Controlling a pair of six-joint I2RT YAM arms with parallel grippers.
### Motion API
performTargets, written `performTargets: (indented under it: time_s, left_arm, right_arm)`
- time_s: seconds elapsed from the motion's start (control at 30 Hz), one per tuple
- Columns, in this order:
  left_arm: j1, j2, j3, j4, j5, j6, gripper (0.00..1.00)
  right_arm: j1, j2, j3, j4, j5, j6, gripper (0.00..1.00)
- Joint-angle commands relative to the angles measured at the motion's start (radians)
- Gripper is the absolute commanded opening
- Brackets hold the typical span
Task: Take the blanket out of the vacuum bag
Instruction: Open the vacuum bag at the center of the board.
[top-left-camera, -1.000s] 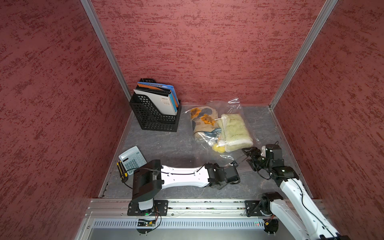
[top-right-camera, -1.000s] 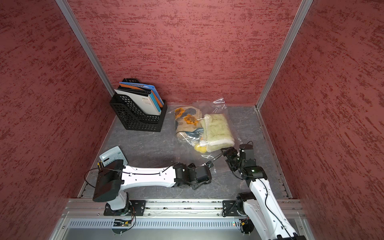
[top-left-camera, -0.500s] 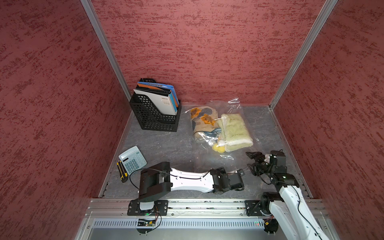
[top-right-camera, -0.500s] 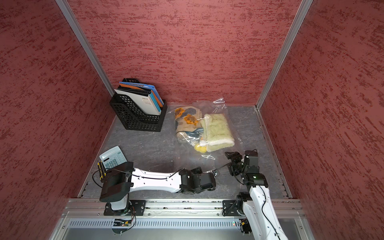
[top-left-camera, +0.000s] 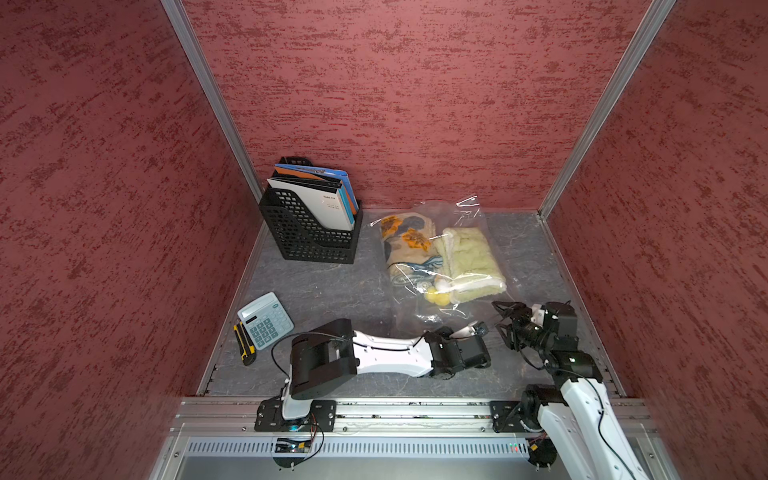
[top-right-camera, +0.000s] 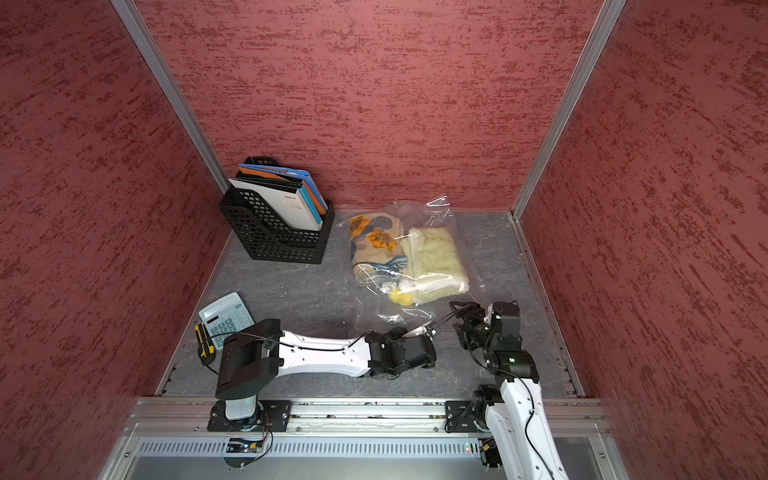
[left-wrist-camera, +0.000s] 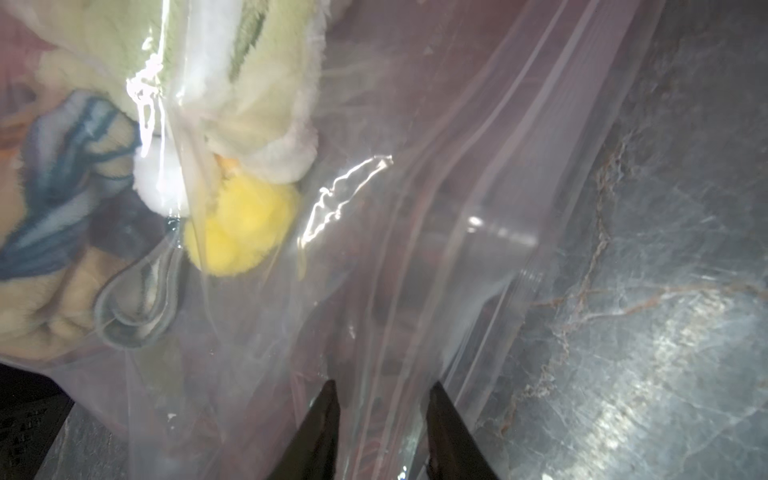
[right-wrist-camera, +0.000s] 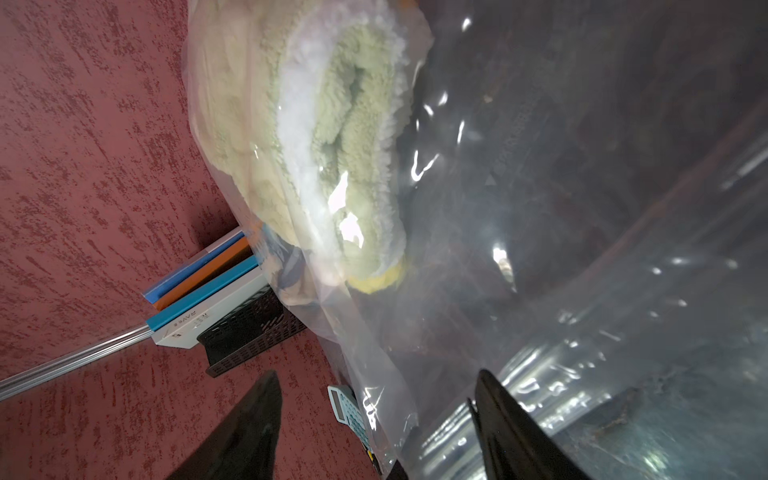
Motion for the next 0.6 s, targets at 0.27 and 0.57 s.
performTargets:
  time_s: [0.27, 0.57]
  left_arm:
    - [0.109, -0.095, 0.065, 0.055, 0.124, -0.079, 0.00]
    - [0.224, -0.130, 0.096, 0.084, 0.254, -0.121, 0.00]
  right_arm:
    - [-0.001, -0.027, 0.129, -0.037, -0.063, -0.082, 0.52]
    - [0.023, -0.056, 0.085, 0.061, -0.136, -0.054, 0.22]
